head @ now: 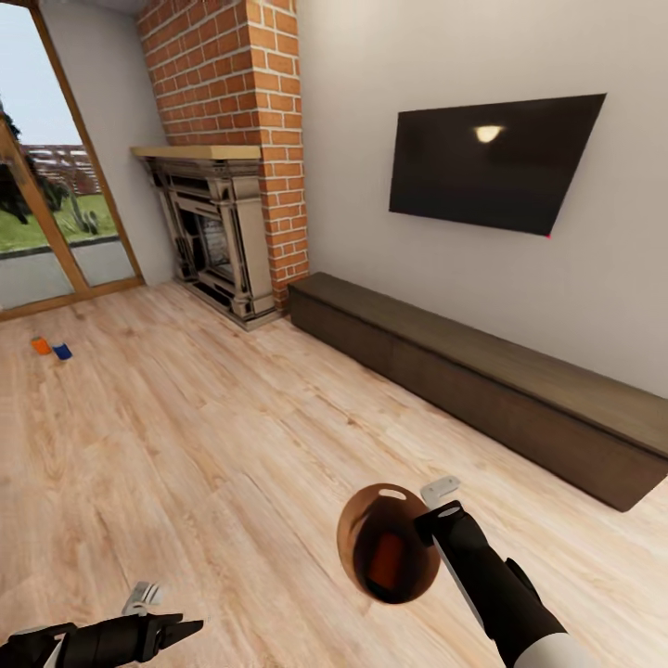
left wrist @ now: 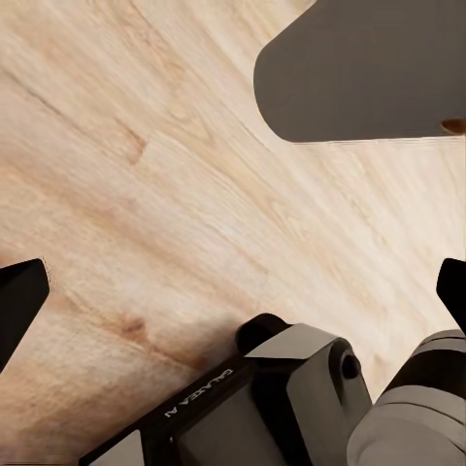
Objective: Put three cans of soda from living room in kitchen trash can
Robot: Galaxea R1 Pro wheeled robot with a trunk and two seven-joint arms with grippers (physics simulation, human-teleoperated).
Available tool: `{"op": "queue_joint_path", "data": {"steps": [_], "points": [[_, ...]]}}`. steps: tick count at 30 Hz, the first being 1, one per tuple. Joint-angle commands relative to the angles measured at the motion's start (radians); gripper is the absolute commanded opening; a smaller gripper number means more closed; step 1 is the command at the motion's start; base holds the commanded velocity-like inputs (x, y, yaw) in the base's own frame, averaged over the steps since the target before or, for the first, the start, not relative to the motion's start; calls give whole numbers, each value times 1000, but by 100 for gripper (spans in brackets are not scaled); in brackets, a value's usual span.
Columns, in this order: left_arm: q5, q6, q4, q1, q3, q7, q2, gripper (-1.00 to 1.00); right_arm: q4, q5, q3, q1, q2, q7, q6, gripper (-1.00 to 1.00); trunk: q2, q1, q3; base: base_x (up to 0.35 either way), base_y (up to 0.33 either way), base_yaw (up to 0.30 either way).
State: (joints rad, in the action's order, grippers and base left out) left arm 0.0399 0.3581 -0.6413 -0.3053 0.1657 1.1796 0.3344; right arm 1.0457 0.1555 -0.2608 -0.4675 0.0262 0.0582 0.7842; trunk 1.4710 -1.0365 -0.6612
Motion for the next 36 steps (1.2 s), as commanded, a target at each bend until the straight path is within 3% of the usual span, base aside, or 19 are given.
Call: {"op": "queue_joint_path", "data": {"steps": [1,36], "points": [[0,0,0,0,0,0,0,100,0,-4,0,0,0,-5,0,-100,0,0,0,0,0,277],[1,0,0,0,0,0,0,100,0,-4,0,0,0,-5,0,-100,0,0,0,0,0,278]]}}
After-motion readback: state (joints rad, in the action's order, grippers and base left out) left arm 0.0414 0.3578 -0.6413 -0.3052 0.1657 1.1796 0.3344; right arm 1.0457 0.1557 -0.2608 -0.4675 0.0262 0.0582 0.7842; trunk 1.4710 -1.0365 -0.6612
